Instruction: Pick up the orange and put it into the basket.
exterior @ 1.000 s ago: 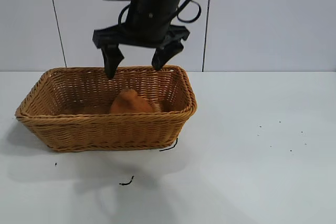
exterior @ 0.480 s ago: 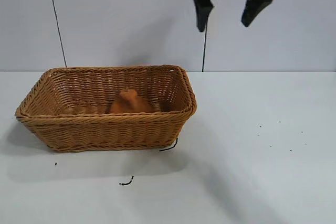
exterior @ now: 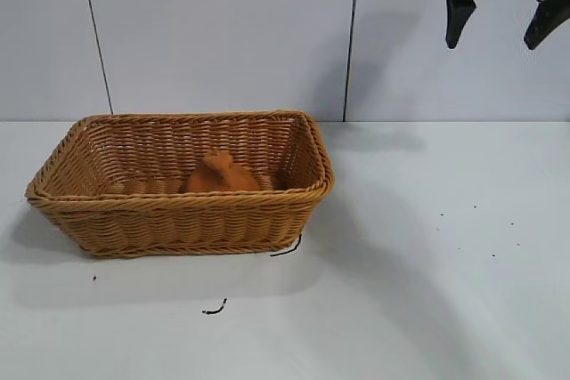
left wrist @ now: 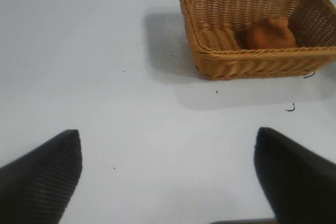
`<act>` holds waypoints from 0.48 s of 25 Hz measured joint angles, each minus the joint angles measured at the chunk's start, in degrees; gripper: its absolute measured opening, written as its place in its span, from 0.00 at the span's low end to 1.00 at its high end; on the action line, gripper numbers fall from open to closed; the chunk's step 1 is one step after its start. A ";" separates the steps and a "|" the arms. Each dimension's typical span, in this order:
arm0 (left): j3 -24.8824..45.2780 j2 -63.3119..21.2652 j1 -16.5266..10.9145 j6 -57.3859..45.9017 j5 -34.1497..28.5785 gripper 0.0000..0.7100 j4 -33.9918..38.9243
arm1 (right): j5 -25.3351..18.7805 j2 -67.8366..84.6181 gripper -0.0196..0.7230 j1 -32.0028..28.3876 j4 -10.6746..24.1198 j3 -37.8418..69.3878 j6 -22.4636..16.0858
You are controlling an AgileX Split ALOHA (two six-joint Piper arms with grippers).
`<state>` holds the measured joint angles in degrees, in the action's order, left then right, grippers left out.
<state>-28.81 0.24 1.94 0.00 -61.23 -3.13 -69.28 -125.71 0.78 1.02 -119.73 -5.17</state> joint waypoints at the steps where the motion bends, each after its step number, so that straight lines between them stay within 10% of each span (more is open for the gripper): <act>1: 0.00 0.00 0.00 0.00 0.00 0.90 0.00 | 0.00 0.95 0.96 -0.10 -0.07 2.79 0.38; 12: 0.00 0.00 0.00 0.00 0.00 0.90 0.00 | -0.01 28.00 0.96 -0.10 -2.14 42.62 3.59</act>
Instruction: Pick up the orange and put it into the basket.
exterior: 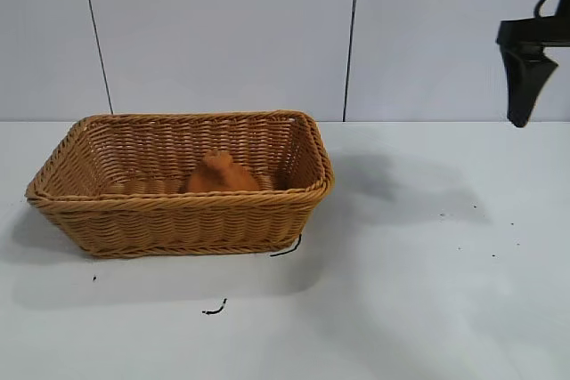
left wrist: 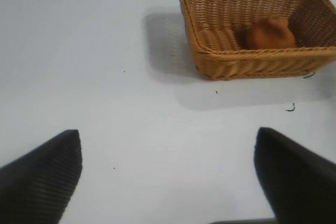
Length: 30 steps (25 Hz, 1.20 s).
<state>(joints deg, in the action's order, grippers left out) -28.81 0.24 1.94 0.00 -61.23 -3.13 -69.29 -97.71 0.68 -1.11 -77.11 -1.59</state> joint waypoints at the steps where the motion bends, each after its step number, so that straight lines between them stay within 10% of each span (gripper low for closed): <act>1: 0.00 0.00 0.00 0.00 0.00 0.90 0.00 | -0.05 3.73 0.96 0.00 -0.08 3.66 0.00; 11: 0.00 0.00 0.00 0.00 -0.06 0.90 0.00 | 0.80 41.60 0.96 0.00 -0.07 31.56 0.44; 17: 0.00 0.00 0.00 0.00 -0.06 0.90 0.00 | 9.30 66.36 0.96 0.00 0.04 44.01 2.26; 30: 0.00 0.00 0.00 0.00 -0.06 0.90 0.00 | 10.65 97.41 0.96 0.00 0.05 48.42 2.33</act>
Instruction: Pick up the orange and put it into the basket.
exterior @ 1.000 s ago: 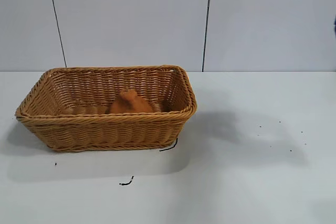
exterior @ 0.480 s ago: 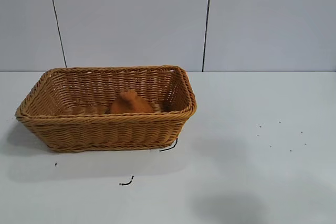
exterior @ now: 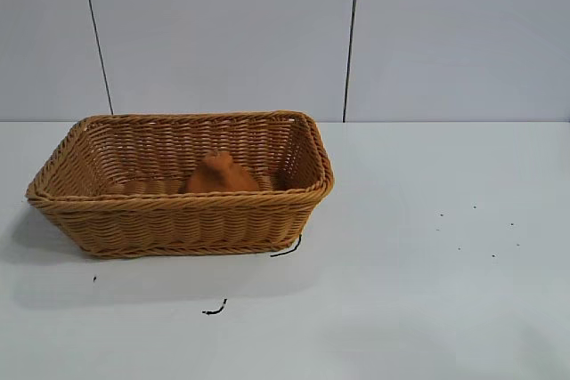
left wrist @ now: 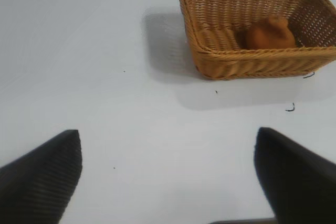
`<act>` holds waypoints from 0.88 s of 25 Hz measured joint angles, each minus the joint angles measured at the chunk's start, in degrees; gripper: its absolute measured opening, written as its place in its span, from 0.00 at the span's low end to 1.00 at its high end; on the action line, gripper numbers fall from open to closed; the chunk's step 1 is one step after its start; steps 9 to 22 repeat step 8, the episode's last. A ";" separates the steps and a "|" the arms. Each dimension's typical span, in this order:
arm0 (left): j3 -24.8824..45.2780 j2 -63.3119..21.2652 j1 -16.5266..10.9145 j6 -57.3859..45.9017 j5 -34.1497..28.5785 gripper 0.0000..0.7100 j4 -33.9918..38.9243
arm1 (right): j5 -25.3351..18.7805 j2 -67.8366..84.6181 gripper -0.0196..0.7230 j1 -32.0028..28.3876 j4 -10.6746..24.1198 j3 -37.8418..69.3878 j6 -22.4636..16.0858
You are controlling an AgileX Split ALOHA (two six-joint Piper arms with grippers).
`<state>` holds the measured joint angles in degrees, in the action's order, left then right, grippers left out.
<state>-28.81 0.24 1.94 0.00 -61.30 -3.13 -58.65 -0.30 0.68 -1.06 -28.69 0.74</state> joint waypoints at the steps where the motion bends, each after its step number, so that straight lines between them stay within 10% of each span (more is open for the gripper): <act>1: 0.00 0.00 0.00 0.00 0.00 0.90 0.00 | 0.00 0.50 0.96 0.00 0.00 0.00 0.00; 22: 0.00 0.00 0.00 0.00 0.00 0.90 0.00 | 0.01 0.50 0.96 0.00 0.06 0.00 0.00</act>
